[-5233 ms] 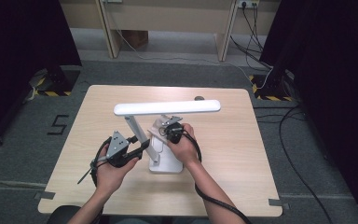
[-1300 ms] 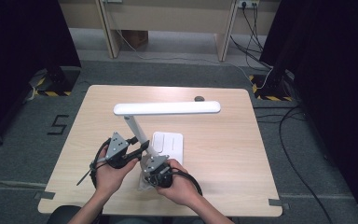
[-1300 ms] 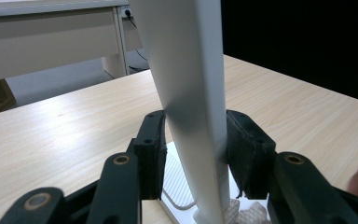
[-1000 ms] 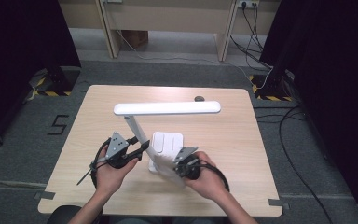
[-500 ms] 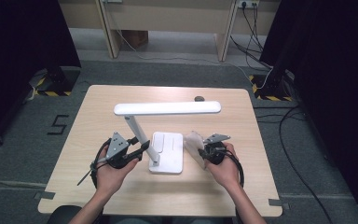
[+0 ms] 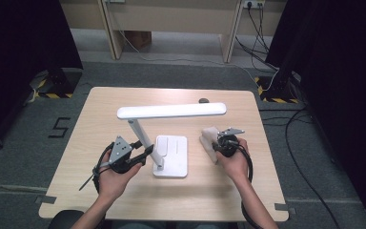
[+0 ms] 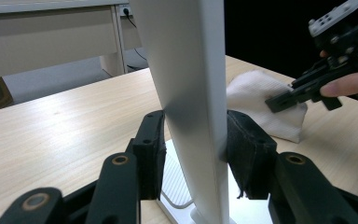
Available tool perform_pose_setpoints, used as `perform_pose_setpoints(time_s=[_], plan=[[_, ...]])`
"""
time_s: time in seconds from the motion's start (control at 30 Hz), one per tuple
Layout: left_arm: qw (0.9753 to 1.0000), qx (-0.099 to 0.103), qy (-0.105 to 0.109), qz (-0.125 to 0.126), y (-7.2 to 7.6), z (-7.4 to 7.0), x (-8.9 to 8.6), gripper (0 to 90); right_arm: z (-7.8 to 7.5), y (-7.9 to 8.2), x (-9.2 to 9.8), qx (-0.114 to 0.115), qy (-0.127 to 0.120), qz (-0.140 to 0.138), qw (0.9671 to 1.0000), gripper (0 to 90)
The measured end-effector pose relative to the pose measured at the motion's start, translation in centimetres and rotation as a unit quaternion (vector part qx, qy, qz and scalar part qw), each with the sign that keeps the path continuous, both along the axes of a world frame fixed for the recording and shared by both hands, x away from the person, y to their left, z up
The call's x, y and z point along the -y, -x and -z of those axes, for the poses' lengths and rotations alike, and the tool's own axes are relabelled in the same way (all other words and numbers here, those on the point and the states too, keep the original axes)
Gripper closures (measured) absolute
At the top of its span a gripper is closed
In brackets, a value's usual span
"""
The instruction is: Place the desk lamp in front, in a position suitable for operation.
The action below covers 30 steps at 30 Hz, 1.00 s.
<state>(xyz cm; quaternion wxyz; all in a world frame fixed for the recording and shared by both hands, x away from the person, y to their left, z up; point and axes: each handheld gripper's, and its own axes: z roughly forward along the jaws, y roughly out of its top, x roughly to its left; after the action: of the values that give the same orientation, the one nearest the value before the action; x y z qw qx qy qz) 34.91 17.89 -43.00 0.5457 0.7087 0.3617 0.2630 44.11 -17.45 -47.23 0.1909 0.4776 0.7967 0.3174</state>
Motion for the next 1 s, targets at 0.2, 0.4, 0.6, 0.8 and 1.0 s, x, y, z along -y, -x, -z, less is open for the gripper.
perform_pose_setpoints(time_s=[0.2,0.4,0.6,0.8,1.0], plan=[[1.0,-0.001,-0.002,0.002,0.0,0.0,0.0,58.1,1.1,-0.5,0.1,-0.006,0.009,0.005,0.9999,70.7],[1.0,0.0,0.0,0.001,0.0,0.0,0.0,58.1,0.4,-0.5,0.7,0.003,0.011,0.017,0.9998,56.9],[1.0,0.001,-0.003,0.001,0.1,0.0,-0.1,58.1,-1.2,0.2,1.6,0.04,0.028,0.048,0.9976,51.8],[1.0,0.005,0.001,0.006,0.2,0.2,-0.3,58.1,-0.5,0.8,1.6,0.024,0.03,0.019,0.9991,58.1],[0.9999,0.011,0.002,0.009,0.2,0.0,-0.4,57.4,0.0,0.8,1.9,0.022,0.013,0.021,0.9995,61.1]])
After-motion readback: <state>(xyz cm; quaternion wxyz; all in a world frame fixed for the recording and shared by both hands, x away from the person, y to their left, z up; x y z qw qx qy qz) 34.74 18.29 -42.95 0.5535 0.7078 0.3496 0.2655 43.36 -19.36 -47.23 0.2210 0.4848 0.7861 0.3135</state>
